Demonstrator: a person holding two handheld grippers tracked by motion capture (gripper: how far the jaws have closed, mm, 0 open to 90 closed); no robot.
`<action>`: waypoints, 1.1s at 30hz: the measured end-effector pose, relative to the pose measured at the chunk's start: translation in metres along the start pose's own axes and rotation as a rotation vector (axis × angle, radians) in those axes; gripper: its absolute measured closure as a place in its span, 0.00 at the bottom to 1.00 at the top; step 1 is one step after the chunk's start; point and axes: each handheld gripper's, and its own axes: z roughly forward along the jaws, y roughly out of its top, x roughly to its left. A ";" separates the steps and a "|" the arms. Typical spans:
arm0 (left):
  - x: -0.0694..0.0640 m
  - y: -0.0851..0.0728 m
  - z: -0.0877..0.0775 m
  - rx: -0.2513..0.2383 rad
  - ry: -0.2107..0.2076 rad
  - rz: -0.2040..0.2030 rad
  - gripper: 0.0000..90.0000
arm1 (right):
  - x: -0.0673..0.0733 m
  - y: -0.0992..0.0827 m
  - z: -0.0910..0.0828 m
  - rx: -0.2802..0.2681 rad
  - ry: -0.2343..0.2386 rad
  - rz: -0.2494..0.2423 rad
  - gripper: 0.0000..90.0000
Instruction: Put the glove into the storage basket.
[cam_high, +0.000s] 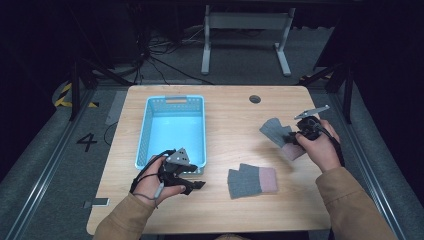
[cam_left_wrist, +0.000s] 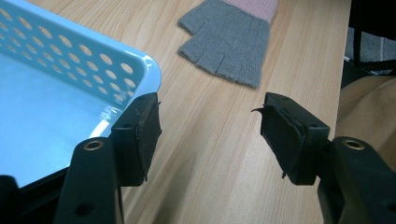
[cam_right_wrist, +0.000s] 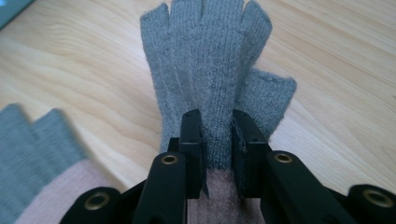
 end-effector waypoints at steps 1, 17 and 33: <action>0.000 0.000 0.000 -0.001 -0.003 0.000 0.43 | 0.003 0.000 -0.002 -0.004 0.005 -0.010 0.85; 0.001 0.001 -0.003 -0.017 0.031 -0.017 0.47 | 0.043 -0.011 -0.024 -0.048 0.123 -0.136 0.85; -0.003 0.004 -0.003 0.026 0.038 -0.031 0.52 | 0.067 -0.034 -0.031 -0.093 0.237 -0.209 0.85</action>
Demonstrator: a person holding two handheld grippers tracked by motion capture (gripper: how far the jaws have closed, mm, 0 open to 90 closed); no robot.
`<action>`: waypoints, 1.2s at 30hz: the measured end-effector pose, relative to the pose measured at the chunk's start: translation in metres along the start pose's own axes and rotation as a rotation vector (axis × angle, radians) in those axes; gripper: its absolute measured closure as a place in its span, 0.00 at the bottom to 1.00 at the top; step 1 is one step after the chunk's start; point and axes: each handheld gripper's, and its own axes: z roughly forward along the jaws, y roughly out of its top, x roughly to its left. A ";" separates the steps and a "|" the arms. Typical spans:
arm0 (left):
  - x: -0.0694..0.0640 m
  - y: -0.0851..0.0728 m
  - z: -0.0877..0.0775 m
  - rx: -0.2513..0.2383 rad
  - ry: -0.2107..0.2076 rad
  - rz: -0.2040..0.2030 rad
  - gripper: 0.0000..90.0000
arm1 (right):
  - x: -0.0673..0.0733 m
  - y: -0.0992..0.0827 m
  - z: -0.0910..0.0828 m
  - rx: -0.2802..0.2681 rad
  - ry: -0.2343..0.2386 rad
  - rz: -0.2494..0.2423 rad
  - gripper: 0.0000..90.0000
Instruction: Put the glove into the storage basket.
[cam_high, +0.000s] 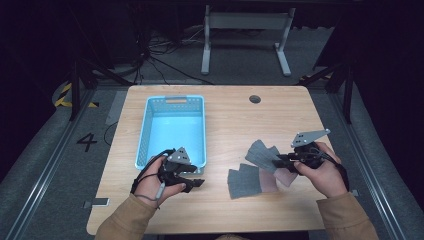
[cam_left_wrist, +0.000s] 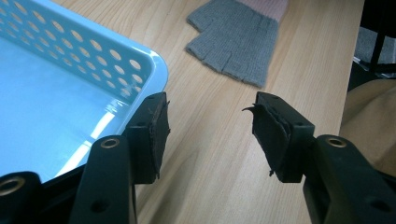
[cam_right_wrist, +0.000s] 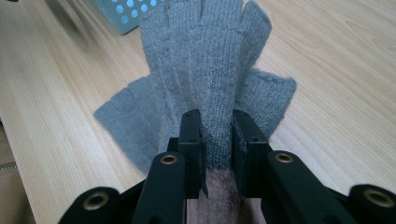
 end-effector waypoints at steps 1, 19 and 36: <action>0.000 0.000 0.000 0.000 -0.001 0.001 0.51 | 0.001 -0.001 0.000 0.000 0.008 0.002 0.84; -0.004 0.001 0.009 0.031 -0.029 0.000 0.52 | 0.017 -0.011 0.031 0.104 0.083 -0.109 0.83; -0.018 0.009 0.031 0.044 -0.075 0.079 0.55 | 0.022 -0.022 0.051 0.169 0.087 -0.128 0.72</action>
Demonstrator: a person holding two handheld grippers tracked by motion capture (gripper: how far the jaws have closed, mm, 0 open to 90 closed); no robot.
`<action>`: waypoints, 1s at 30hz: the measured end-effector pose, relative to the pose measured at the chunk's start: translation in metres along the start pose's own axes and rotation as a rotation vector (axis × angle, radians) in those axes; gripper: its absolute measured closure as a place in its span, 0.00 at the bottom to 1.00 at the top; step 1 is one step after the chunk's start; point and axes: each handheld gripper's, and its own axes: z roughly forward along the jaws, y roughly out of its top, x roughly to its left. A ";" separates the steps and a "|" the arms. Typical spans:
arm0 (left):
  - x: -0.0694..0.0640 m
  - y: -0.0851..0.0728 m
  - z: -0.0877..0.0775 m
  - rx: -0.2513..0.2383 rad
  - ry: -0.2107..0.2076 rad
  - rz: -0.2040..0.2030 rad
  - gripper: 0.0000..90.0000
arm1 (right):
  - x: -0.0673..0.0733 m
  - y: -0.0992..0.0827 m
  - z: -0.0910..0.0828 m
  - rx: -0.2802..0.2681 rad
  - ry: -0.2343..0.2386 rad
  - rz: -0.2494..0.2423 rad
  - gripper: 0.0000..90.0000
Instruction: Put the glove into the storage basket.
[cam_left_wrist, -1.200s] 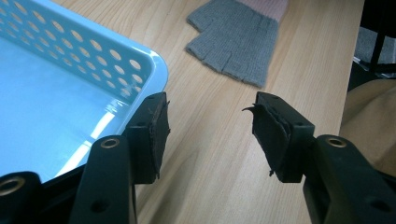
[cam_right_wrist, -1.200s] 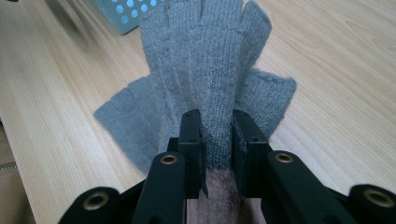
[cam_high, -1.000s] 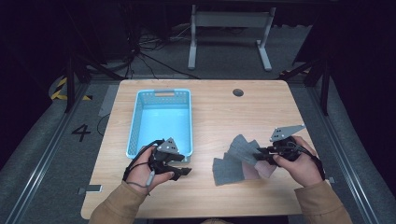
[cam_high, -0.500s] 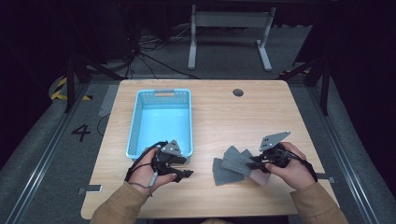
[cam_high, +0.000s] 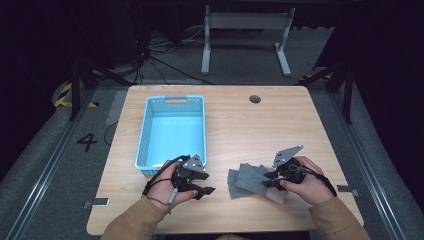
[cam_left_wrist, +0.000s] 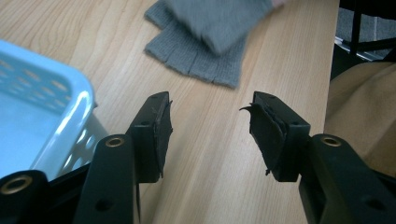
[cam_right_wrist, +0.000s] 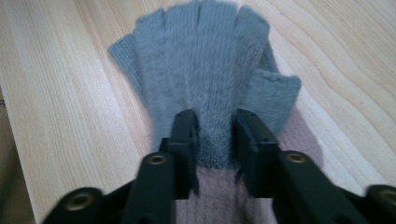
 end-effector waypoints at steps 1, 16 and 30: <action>-0.001 0.001 0.002 0.001 -0.003 0.000 0.55 | 0.000 -0.001 -0.001 -0.010 -0.008 -0.002 0.69; -0.007 0.017 0.034 -0.003 -0.040 0.057 0.57 | -0.001 -0.032 -0.040 -0.091 -0.101 0.097 0.64; -0.005 0.018 0.055 0.016 -0.062 0.038 0.63 | -0.012 -0.064 -0.043 0.038 -0.103 0.170 0.67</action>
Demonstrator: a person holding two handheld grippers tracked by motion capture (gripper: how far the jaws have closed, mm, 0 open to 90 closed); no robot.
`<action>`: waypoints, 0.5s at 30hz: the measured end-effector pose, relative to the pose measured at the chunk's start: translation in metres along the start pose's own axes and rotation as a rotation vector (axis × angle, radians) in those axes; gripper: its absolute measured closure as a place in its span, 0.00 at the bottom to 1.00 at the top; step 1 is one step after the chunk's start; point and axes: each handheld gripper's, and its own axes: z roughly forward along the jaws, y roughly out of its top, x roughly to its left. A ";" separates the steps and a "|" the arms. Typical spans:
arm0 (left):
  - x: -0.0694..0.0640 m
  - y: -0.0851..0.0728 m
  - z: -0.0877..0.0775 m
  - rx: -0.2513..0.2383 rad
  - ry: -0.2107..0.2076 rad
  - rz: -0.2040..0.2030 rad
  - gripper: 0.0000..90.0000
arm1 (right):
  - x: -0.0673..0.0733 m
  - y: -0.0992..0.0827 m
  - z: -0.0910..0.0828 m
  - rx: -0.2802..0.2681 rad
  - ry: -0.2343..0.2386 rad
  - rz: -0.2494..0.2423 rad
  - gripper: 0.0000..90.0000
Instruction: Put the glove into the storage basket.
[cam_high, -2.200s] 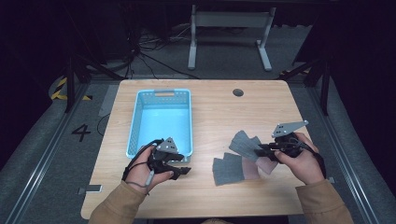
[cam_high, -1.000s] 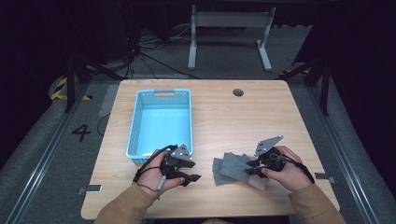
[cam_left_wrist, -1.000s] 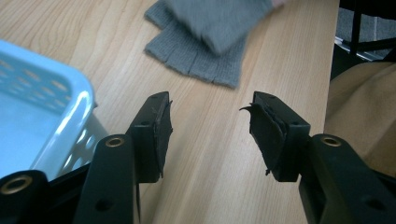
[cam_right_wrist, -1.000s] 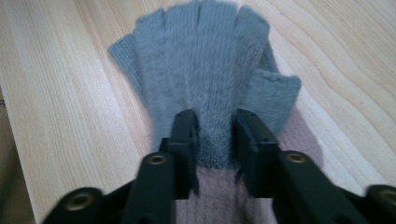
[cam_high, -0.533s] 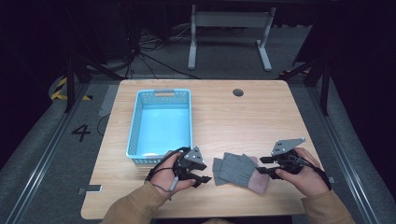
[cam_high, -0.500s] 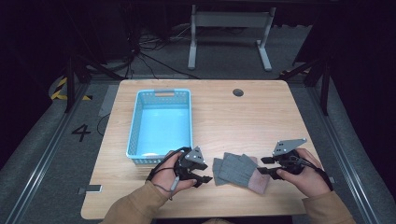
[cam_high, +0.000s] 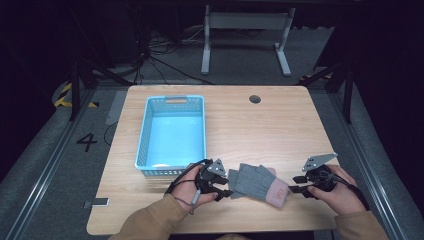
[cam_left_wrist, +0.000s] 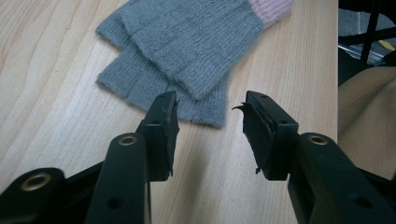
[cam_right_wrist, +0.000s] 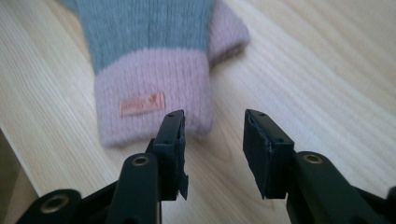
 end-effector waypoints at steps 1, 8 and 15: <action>0.000 0.000 0.001 0.000 -0.004 -0.002 0.63 | -0.001 -0.001 0.000 0.010 -0.001 0.002 0.68; 0.001 0.001 0.005 0.016 -0.006 0.007 0.67 | -0.005 -0.005 0.004 0.084 0.004 -0.016 0.76; 0.001 0.002 0.011 0.035 -0.009 0.011 0.71 | -0.001 -0.002 0.015 0.096 0.027 -0.032 0.74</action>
